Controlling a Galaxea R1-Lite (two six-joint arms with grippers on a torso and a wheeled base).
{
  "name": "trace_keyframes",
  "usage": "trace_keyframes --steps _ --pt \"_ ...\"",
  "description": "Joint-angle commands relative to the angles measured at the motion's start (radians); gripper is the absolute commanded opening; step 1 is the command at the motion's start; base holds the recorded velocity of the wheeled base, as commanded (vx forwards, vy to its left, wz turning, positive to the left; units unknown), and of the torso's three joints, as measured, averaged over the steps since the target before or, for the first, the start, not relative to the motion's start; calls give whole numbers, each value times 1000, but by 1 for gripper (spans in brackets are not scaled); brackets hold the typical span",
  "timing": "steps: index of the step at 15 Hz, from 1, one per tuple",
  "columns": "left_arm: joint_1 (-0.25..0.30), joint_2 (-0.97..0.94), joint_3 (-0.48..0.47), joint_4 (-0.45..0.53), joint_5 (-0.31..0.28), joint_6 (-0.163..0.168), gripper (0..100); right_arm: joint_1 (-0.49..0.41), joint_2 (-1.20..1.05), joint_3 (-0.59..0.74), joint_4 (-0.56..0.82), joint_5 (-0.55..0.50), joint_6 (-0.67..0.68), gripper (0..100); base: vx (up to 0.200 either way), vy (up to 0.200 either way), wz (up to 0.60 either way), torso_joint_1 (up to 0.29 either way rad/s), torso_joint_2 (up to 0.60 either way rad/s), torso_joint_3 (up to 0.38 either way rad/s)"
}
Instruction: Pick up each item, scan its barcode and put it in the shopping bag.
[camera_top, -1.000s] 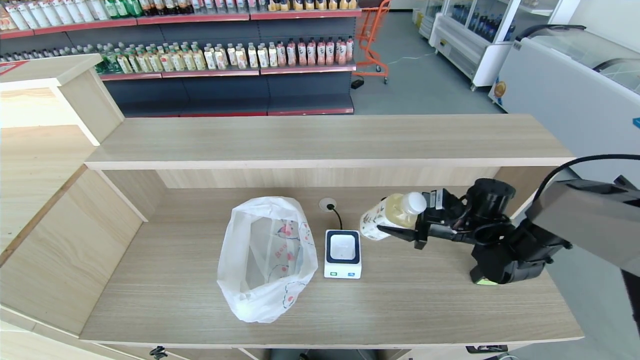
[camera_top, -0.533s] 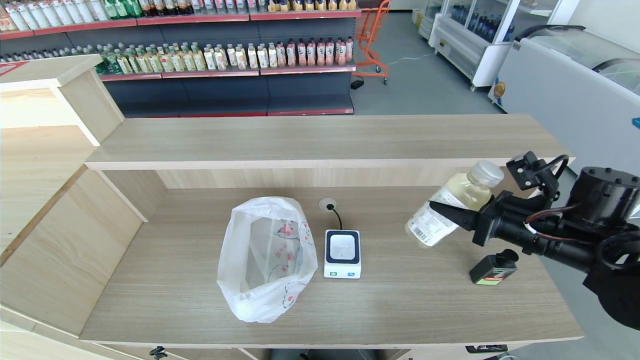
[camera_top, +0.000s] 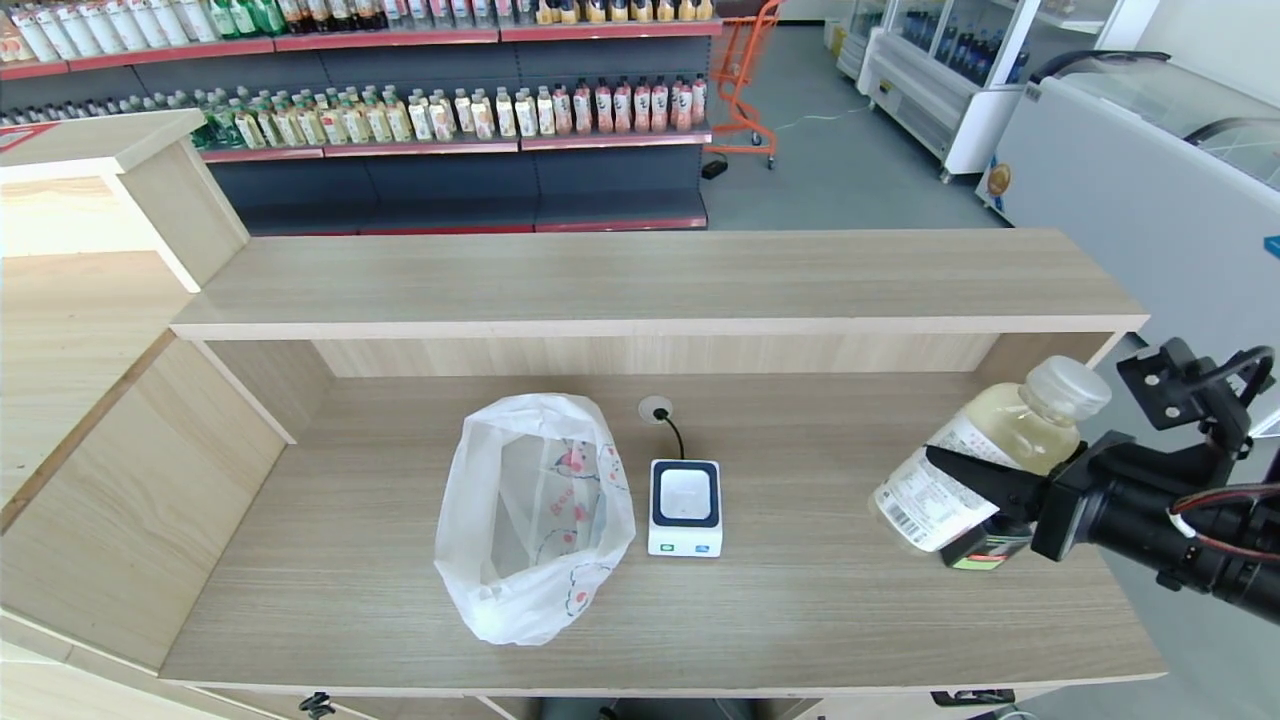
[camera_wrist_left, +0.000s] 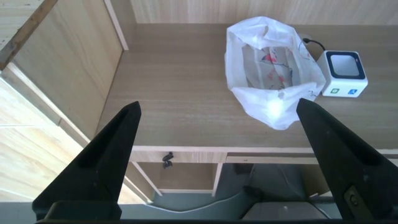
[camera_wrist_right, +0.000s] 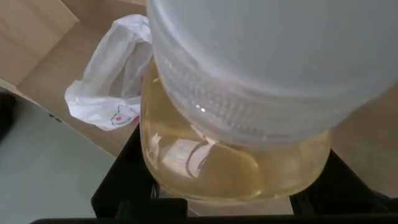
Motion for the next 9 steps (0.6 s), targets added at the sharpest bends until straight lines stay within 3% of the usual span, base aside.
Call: trace_keyframes --steps 1,4,9 --pt "0 0 0 0 0 2 100 2 -2 3 -2 0 25 0 0 0 0 0 0 0" --pt "0 0 0 0 0 -1 100 4 32 -11 -5 2 37 0 0 0 0 0 0 0" --pt "0 0 0 0 0 -4 100 5 69 -23 -5 3 40 0 0 200 0 3 3 5"
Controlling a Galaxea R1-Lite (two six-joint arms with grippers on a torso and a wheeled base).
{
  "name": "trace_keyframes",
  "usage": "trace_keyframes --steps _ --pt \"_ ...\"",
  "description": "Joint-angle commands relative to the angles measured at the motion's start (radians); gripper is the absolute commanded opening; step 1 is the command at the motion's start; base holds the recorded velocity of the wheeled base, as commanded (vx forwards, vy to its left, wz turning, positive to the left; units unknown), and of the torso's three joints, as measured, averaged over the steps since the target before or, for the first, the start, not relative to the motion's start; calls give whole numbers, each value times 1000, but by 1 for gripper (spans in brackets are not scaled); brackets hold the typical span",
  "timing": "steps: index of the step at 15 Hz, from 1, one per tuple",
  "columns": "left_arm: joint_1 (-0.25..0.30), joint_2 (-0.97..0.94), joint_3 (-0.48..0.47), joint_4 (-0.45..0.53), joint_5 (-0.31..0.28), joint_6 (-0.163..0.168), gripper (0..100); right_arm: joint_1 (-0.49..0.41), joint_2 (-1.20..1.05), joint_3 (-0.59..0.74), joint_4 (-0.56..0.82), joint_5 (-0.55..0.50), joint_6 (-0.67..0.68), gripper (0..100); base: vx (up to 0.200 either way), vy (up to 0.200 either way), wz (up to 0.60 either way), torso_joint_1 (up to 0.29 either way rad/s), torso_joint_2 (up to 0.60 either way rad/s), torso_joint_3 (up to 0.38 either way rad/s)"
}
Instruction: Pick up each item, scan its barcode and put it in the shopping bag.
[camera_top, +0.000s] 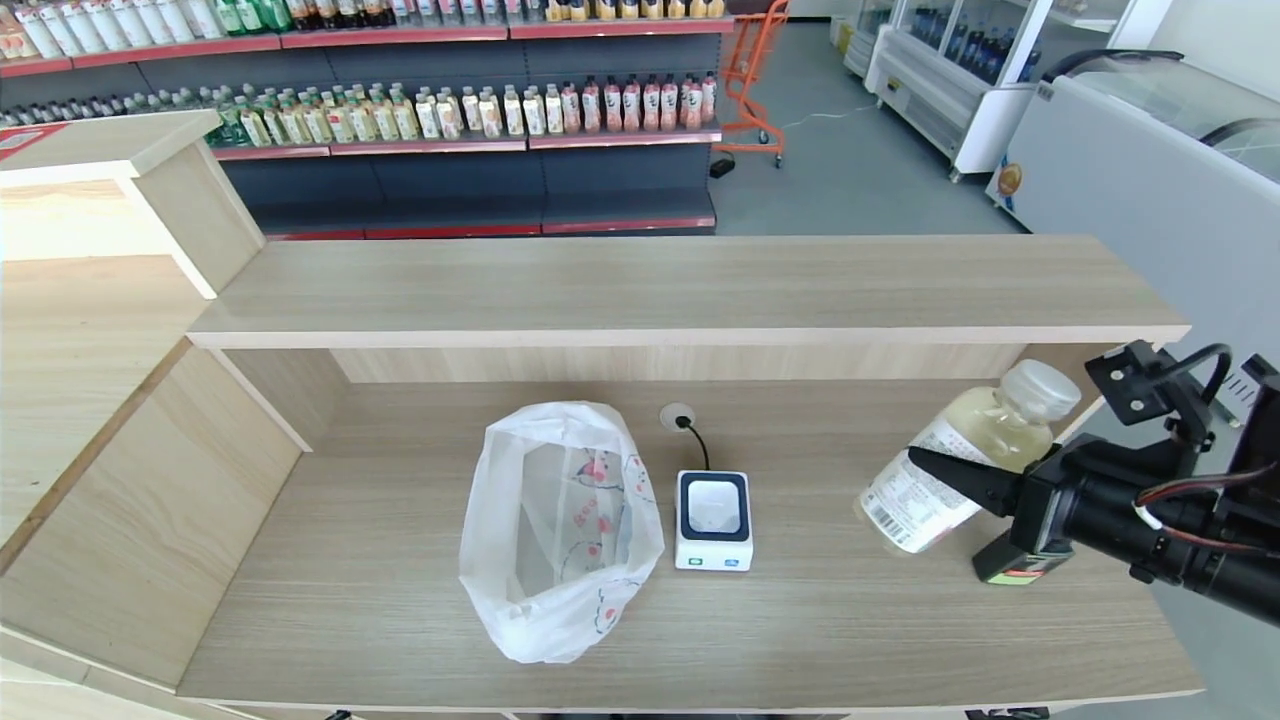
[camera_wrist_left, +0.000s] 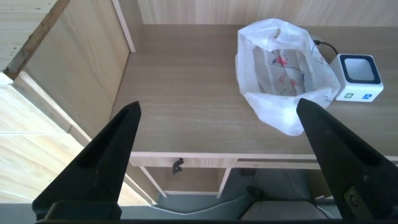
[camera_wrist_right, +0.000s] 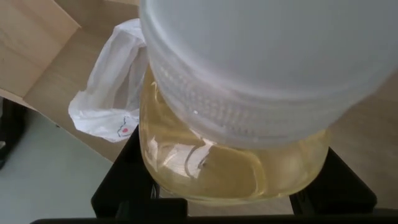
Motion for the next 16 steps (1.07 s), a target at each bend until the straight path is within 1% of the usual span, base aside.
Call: trace_keyframes --steps 1,4,6,7,10,11,13,14,16 --pt "2 0 0 0 0 2 100 7 29 1 -1 -1 -1 0 0 200 0 2 7 2" --pt "2 0 0 0 0 2 100 47 60 -9 -2 -1 -1 0 0 0 0 0 0 0" --pt "2 0 0 0 0 2 100 89 104 -49 -2 -2 24 0 0 0 0 0 0 0" --pt "2 0 0 2 0 0 100 128 147 -96 -1 -7 56 0 0 0 0 0 0 0" --pt "2 0 0 0 0 0 100 172 324 -231 -4 -47 61 0 0 0 0 0 0 0" --pt "2 0 0 0 0 0 100 189 390 -299 -4 -62 62 0 0 0 0 0 0 0" --pt "2 0 0 0 0 0 100 223 459 -380 -2 -71 62 0 0 0 0 0 0 0" --pt "2 0 0 0 0 0 100 244 512 -426 -2 -96 61 0 0 0 0 0 0 0" --pt "2 0 0 0 0 0 100 292 551 -461 2 -113 61 0 0 0 0 0 0 0"
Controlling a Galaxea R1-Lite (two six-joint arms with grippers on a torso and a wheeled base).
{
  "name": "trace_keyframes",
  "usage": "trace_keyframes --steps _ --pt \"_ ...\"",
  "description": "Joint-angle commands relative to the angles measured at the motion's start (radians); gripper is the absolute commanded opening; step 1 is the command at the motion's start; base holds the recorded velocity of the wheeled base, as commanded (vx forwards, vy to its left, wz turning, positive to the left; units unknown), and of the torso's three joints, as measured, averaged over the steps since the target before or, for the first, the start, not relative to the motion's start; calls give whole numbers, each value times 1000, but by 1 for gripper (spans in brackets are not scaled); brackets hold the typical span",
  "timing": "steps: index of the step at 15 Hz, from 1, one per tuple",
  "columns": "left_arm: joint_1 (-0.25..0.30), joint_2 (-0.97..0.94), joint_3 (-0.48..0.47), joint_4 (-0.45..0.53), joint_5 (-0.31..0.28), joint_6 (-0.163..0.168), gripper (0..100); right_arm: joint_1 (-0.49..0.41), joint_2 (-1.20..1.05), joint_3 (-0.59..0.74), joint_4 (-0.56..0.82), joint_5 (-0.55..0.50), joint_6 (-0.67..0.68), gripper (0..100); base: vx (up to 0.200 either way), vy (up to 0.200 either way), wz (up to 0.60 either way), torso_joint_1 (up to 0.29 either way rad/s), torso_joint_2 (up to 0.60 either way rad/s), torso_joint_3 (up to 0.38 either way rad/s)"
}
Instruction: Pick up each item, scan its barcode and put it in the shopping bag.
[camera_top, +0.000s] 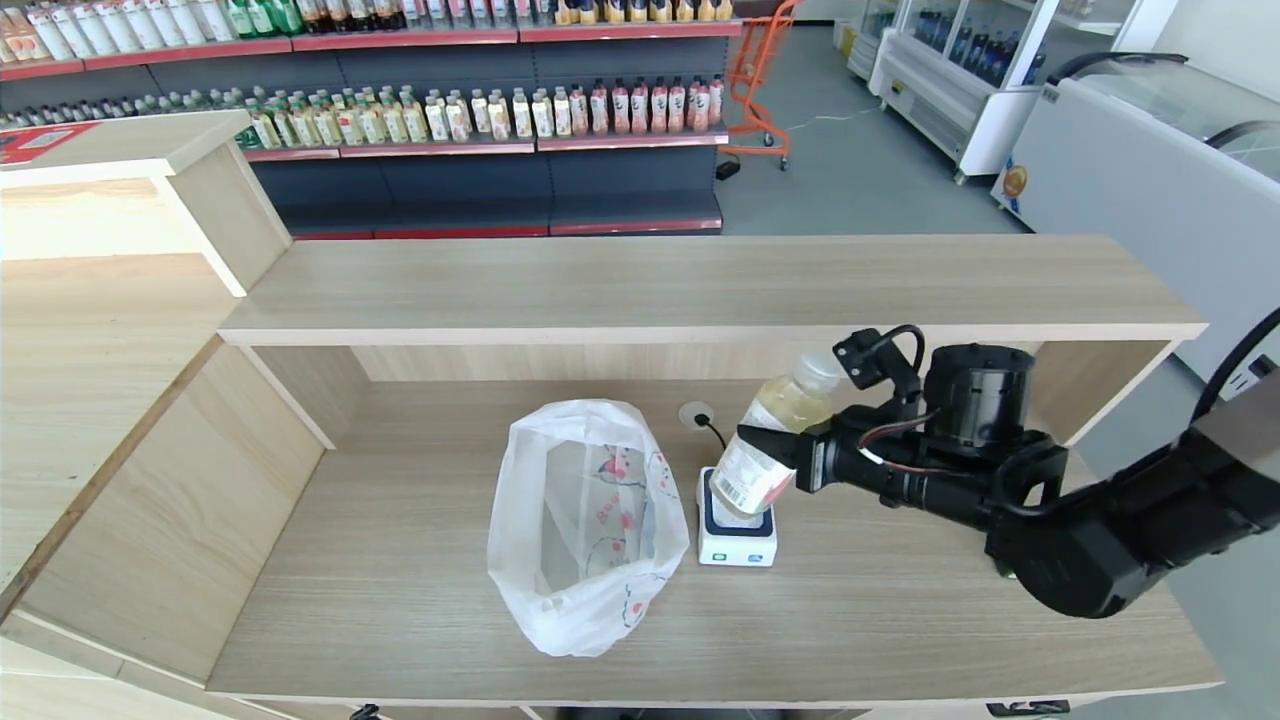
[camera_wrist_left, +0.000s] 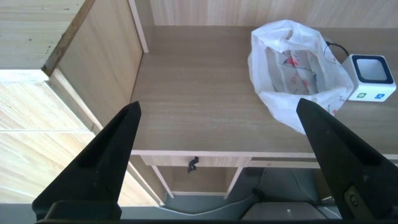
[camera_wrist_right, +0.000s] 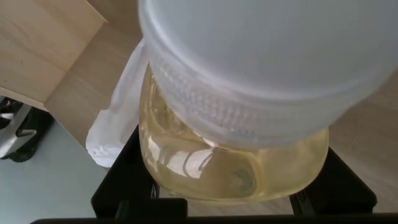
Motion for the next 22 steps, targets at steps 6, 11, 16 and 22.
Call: trace_keyframes --steps 6,11,16,22 --pt "0 0 0 0 0 0 100 125 241 -115 -3 -40 -17 0 0 0 0 0 0 0" --pt "0 0 0 0 0 0 100 151 397 -315 -4 -40 -150 0 0 0 0 0 0 0" --pt "0 0 0 0 0 0 100 223 528 -494 -6 -40 -265 0 0 0 0 0 0 0" --pt "0 0 0 0 0 0 100 246 609 -508 -85 -42 -313 0 0 0 0 0 0 0"
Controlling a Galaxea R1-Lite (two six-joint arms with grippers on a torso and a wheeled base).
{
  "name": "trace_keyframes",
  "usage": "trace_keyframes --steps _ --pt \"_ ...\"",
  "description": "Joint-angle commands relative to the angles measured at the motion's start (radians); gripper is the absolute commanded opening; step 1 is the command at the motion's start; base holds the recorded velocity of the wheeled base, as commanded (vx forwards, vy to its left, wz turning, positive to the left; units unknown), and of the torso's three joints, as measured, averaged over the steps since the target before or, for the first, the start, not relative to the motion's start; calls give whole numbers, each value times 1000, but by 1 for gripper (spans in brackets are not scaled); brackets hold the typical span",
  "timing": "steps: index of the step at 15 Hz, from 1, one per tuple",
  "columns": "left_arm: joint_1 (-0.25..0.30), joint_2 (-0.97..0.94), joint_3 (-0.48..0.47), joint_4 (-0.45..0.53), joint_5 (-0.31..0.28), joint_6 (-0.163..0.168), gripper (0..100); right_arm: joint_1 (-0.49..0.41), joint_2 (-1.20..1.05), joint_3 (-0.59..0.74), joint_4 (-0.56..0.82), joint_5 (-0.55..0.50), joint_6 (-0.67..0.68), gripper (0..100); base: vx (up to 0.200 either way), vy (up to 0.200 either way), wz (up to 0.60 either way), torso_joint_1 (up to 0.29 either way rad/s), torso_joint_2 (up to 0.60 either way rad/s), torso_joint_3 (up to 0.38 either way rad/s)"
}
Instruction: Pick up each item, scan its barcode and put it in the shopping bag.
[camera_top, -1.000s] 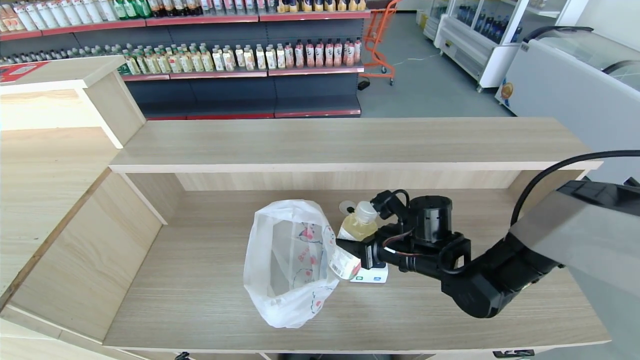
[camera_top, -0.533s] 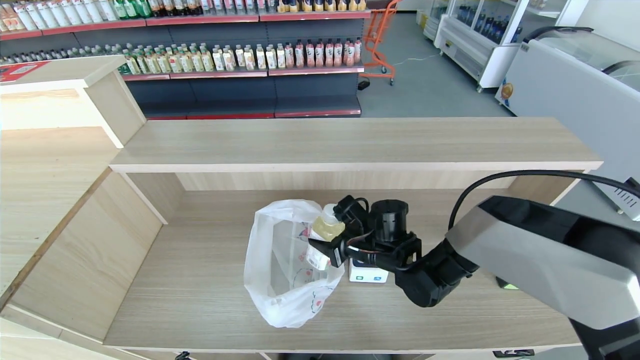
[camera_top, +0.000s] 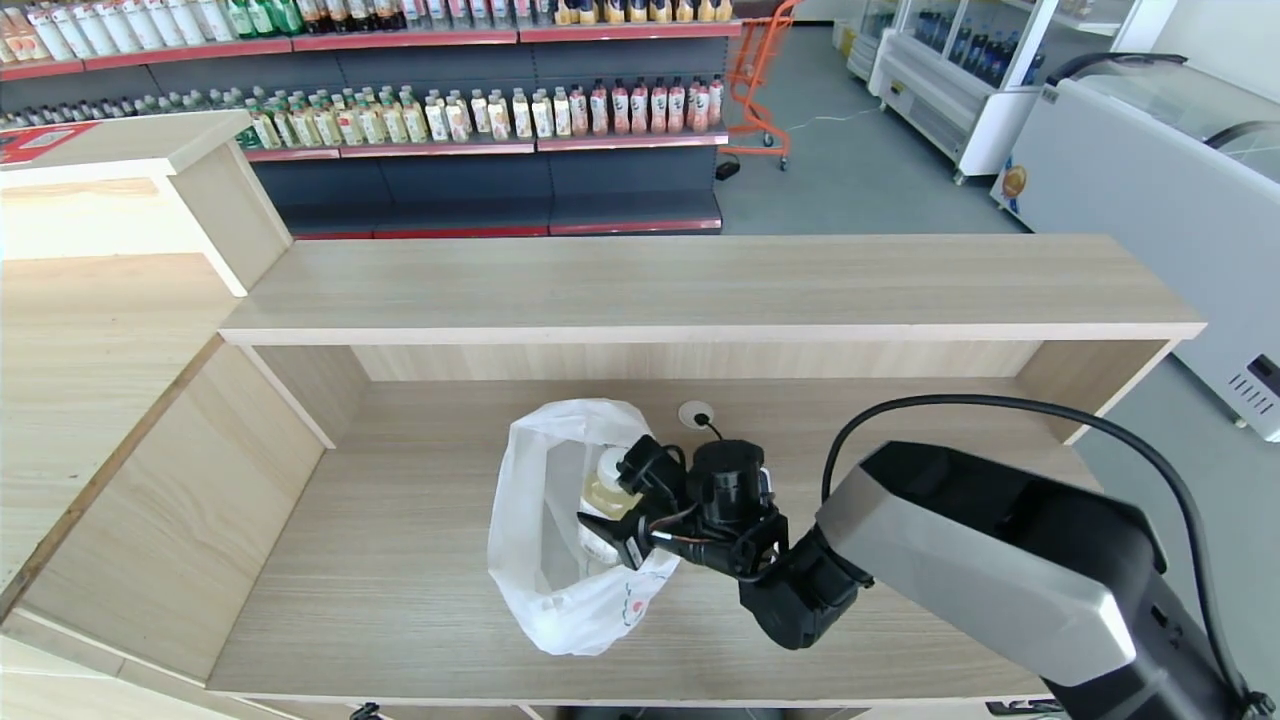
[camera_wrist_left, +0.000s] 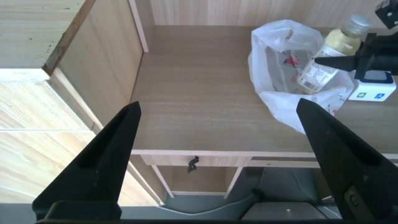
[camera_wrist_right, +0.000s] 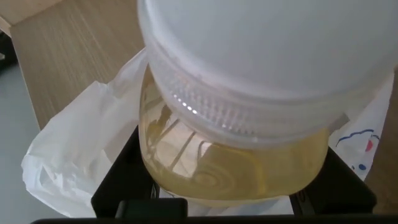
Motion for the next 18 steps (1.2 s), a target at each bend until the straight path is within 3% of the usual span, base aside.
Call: trace_keyframes --steps 1,5,6,11,14,18 --pt "0 0 0 0 0 0 100 2 33 -1 -4 1 -6 0 0 0 0 0 0 0" --pt "0 0 0 0 0 0 100 2 50 20 -87 1 -30 0 0 0 0 0 0 0" --pt "0 0 0 0 0 0 100 2 47 22 -89 1 -27 100 0 0 0 0 0 0" --pt "0 0 0 0 0 0 100 -34 -80 111 -76 1 91 100 0 0 0 0 0 0" --pt "0 0 0 0 0 0 100 -98 -315 303 31 -1 287 100 0 0 0 0 0 0" --pt "0 0 0 0 0 0 100 -218 -590 525 105 2 370 100 0 0 0 0 0 0"
